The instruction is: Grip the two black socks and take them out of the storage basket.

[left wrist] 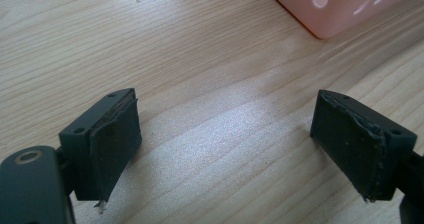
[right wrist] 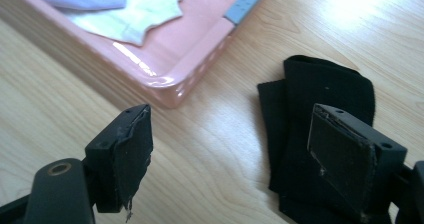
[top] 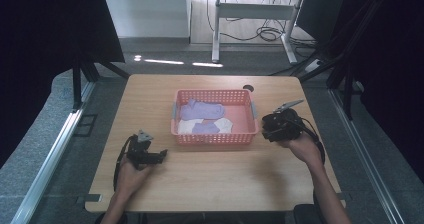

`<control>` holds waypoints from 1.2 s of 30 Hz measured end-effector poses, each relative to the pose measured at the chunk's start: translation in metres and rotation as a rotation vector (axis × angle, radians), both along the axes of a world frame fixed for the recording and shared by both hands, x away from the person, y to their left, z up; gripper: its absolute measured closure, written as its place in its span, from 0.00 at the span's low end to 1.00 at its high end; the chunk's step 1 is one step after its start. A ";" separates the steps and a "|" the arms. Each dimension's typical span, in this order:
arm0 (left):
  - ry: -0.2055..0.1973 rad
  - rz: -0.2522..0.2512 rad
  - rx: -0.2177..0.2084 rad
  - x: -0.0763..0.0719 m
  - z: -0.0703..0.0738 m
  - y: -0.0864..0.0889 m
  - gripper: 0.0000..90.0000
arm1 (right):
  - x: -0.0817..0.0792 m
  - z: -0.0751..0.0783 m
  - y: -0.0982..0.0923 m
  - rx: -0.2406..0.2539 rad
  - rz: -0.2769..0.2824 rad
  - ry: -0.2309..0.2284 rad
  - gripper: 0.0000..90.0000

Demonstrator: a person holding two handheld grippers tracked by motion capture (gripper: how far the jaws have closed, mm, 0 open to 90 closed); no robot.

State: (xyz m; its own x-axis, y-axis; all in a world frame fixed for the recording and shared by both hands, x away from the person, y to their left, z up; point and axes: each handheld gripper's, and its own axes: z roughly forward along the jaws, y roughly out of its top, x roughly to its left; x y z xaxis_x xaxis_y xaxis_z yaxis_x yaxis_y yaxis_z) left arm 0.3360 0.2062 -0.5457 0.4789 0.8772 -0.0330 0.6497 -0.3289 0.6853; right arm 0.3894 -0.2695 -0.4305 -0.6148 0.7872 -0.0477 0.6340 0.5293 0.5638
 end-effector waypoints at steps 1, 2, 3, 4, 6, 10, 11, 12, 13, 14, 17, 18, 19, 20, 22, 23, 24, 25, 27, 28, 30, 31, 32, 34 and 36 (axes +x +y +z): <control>0.000 0.000 0.000 0.000 0.000 0.000 0.14 | -0.002 0.000 0.001 -0.001 0.010 -0.005 0.20; 0.000 0.000 0.000 0.000 0.000 0.000 0.14 | -0.004 0.001 0.003 0.001 0.013 -0.005 0.20; 0.000 0.000 0.000 0.000 0.000 0.000 0.14 | -0.006 0.001 0.004 0.003 0.023 -0.010 0.20; 0.000 0.000 0.000 0.000 0.000 0.000 0.14 | -0.008 0.000 0.005 0.006 0.030 -0.014 0.20; 0.000 0.000 0.000 0.000 0.000 0.000 0.14 | -0.011 0.000 0.008 0.013 0.038 -0.016 0.20; -0.002 -0.002 0.002 0.000 0.000 0.000 0.14 | -0.019 -0.002 0.014 0.021 0.055 -0.023 0.19; -0.002 -0.002 0.002 0.000 0.000 0.000 0.14 | -0.021 -0.003 0.015 0.026 0.057 -0.022 0.19; -0.001 -0.002 0.002 0.000 0.000 0.000 0.14 | -0.022 -0.004 0.016 0.026 0.061 -0.023 0.19; -0.001 -0.002 0.002 0.000 0.000 0.000 0.14 | -0.025 -0.005 0.018 0.026 0.065 -0.023 0.19; -0.001 -0.002 0.002 0.000 0.000 0.000 0.14 | -0.026 -0.006 0.020 0.028 0.067 -0.022 0.19; -0.002 0.004 -0.005 0.000 0.000 0.000 0.14 | -0.032 -0.011 0.025 0.030 0.079 -0.018 0.19; -0.001 0.004 -0.004 0.000 0.000 0.000 0.14 | -0.033 -0.013 0.026 0.027 0.084 -0.017 0.19; -0.002 0.004 -0.004 0.000 0.000 0.000 0.14 | -0.035 -0.015 0.028 0.024 0.089 -0.017 0.19; -0.002 0.004 -0.005 0.000 0.000 0.000 0.14 | -0.037 -0.017 0.030 0.026 0.089 -0.017 0.19; -0.002 0.004 -0.004 0.000 0.000 0.000 0.14 | -0.039 -0.020 0.032 0.023 0.102 -0.019 0.19; -0.002 0.004 -0.004 0.000 0.000 0.000 0.14 | -0.041 -0.022 0.033 0.026 0.105 -0.023 0.19; -0.002 0.004 -0.004 0.000 0.000 0.000 0.14 | -0.042 -0.024 0.035 0.027 0.110 -0.022 0.19; -0.002 0.004 -0.004 0.000 0.000 0.000 0.14 | -0.044 -0.026 0.036 0.025 0.114 -0.017 0.19; 0.001 0.000 0.001 0.000 0.000 0.000 0.14 | -0.046 -0.031 0.039 0.023 0.119 -0.018 0.18; 0.001 0.000 0.000 0.000 0.000 0.000 0.14 | -0.047 -0.034 0.041 0.023 0.122 -0.015 0.18; 0.001 0.000 0.000 0.000 0.000 0.000 0.14 | -0.049 -0.039 0.042 0.022 0.124 -0.012 0.18; 0.001 0.000 0.000 0.000 0.000 0.000 0.14 | -0.050 -0.042 0.043 0.024 0.124 -0.009 0.18; 0.001 0.000 0.000 0.000 0.000 0.000 0.14 | -0.050 -0.044 0.043 0.023 0.125 -0.007 0.18; 0.000 0.002 -0.002 0.000 0.000 0.000 0.14 | -0.051 -0.050 0.043 0.026 0.123 -0.007 0.18; 0.000 0.002 -0.002 0.000 0.000 0.000 0.14 | -0.052 -0.055 0.043 0.032 0.120 -0.003 0.18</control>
State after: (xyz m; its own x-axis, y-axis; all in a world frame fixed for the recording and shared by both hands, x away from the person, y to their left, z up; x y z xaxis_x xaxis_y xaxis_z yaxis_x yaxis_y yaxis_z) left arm 0.3360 0.2060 -0.5456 0.4768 0.8783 -0.0350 0.6507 -0.3259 0.6859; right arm 0.3371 -0.2262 -0.4857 -0.7048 0.7090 -0.0259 0.5651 0.5831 0.5836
